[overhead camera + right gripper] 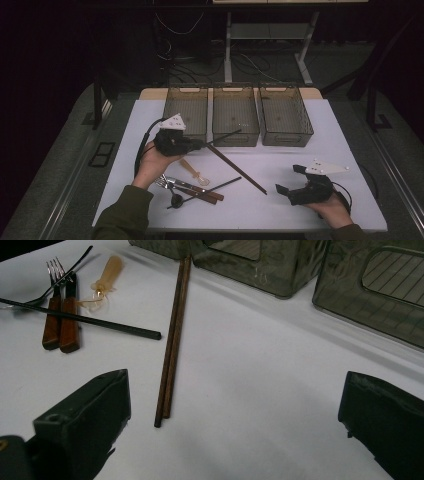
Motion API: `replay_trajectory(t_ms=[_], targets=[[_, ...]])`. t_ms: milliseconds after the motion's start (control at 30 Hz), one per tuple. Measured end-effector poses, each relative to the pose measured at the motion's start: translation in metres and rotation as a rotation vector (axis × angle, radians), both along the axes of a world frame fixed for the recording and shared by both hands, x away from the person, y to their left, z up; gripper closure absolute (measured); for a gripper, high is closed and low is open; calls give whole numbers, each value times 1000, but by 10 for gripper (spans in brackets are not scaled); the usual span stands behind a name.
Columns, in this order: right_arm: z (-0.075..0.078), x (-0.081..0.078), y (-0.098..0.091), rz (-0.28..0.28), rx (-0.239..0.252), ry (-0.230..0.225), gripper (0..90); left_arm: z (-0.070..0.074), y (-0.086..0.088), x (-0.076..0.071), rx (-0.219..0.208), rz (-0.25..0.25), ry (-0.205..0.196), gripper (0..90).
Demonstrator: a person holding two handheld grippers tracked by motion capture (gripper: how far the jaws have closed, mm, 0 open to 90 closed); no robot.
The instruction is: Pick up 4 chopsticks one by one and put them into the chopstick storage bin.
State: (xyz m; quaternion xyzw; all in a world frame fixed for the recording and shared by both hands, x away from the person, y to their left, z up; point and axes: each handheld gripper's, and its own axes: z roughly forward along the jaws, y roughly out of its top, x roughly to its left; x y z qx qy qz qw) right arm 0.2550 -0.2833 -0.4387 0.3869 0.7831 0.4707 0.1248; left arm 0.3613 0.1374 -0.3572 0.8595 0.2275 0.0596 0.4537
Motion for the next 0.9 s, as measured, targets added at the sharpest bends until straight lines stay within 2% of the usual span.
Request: replay_trajectory(t_ms=[200, 500, 900], targets=[[0, 0, 0, 0, 2, 2, 7, 7, -1, 11, 5, 10, -21, 851], [1, 0, -1, -4, 3, -9, 7, 8, 2, 29, 13, 52, -27, 851], [1, -1, -1, -4, 4, -7, 7, 11, 17, 59, 34, 171, -24, 851]])
